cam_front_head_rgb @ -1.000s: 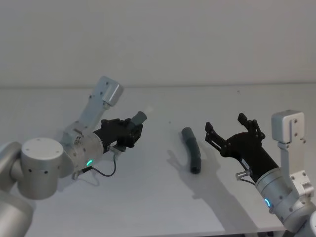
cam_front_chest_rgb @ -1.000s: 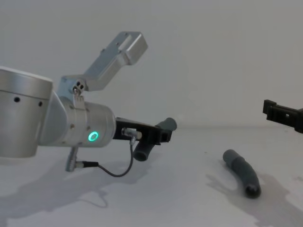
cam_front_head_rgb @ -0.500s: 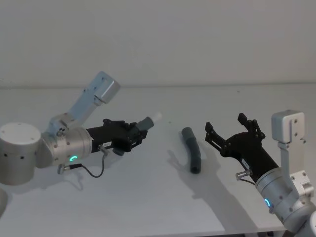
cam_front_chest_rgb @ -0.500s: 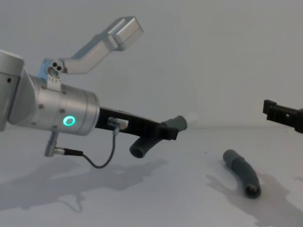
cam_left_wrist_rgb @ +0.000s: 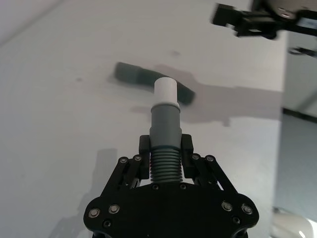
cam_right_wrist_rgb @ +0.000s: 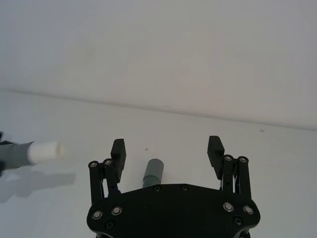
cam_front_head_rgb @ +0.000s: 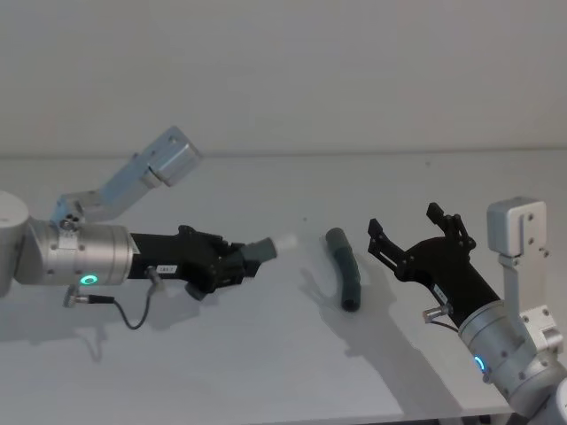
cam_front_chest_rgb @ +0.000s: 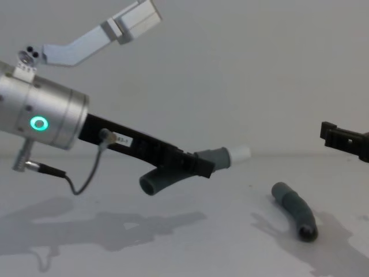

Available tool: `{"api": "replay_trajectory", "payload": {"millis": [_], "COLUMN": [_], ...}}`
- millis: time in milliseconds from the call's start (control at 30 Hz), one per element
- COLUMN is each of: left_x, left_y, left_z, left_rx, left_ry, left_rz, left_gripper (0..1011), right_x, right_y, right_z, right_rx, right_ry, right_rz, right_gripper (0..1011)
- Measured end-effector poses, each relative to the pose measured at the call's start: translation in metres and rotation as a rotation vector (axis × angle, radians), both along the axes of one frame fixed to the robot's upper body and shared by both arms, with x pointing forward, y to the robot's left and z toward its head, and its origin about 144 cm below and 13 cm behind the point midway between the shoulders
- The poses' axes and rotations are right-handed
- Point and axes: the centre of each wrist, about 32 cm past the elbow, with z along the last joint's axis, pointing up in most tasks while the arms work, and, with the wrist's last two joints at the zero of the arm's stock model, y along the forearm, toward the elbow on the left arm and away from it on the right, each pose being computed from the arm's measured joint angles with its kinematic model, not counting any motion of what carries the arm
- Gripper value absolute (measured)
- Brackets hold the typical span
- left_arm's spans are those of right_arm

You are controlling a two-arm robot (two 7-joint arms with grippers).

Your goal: Use both hands to pick up one end of the pipe from the table, align the ends, and insert them.

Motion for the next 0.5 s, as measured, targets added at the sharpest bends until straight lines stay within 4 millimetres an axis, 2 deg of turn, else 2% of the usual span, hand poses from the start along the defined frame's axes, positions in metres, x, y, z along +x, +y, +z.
{"api": "replay_trajectory", "payload": {"millis": [500], "left_x": [-0.001], "left_y": [0.038], "left_z": [0.038], "left_rx": [0.091], "left_ry": [0.126], "left_rz": [-0.248], "left_gripper": [327], "right_x": [0.000], "right_y": [0.000], "right_z": [0.000], "right_rx": [0.000], "right_ry": [0.000], "right_rz": [0.000], "right_gripper": [1004]}}
